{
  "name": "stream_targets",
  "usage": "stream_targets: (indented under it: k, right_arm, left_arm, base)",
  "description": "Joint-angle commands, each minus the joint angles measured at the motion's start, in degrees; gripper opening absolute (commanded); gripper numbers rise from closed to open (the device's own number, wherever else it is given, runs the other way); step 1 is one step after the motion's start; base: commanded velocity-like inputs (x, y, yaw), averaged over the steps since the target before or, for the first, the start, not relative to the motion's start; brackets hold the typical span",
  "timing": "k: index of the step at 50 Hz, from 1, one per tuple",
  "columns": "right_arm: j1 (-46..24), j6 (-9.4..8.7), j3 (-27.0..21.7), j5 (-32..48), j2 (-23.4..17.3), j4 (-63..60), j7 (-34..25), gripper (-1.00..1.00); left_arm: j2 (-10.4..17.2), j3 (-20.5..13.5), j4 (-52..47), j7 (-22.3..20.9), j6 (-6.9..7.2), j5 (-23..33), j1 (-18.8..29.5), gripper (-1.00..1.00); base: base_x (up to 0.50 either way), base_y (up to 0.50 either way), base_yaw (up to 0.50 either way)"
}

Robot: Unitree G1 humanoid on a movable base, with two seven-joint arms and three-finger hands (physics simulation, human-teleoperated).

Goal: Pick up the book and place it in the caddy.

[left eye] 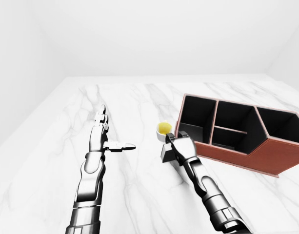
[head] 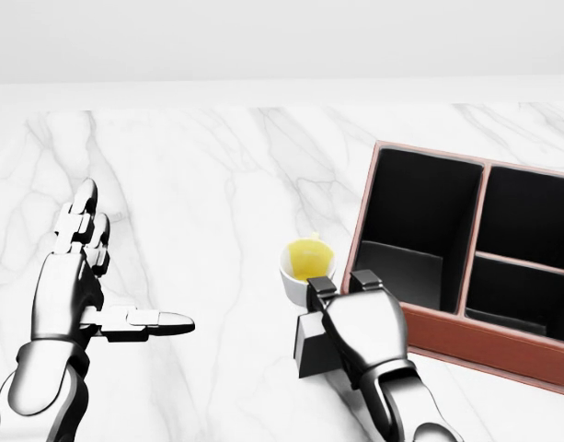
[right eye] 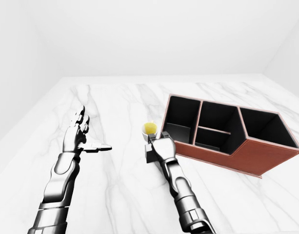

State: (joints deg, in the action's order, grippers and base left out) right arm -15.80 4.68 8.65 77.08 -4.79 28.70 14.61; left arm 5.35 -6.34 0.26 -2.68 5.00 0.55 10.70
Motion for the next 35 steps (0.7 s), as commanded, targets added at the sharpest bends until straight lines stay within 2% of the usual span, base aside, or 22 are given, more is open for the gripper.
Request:
stream_targets:
  k: [1,12,22,31,35]
  right_arm:
    - [5.45,-0.49,-0.59,-1.4,0.38,-14.1,-6.74,-1.0]
    - [13.31,-1.35,-0.96,0.21,0.71,-34.17,-15.69,-1.0]
    - [17.25,-1.41,-1.58,0.91,1.21,-47.23,-22.19,-1.0]
    - [19.82,-2.66,-3.79,1.46,1.63,-59.1,-30.56,-1.0]
    - [20.63,-2.48,-4.38,1.77,1.73,-60.75,-31.52,-1.0]
  left_arm:
    - [-0.08,0.12,-0.68,-0.05,0.0,0.14,-0.19,1.0]
    - [-0.18,0.2,-1.01,-0.19,0.0,0.42,-0.49,1.0]
    - [-0.23,0.24,-0.8,-0.28,0.0,0.56,-0.68,1.0]
    - [-0.25,0.29,-0.98,-0.33,0.0,0.75,-0.86,1.0]
    - [-0.29,0.31,-1.44,-0.31,0.0,0.83,-0.91,1.0]
  base:
    - [0.0,0.0,0.0]
    - [0.0,0.0,0.0]
    - [0.0,0.0,0.0]
    - [0.0,0.0,0.0]
    - [0.0,0.0,0.0]
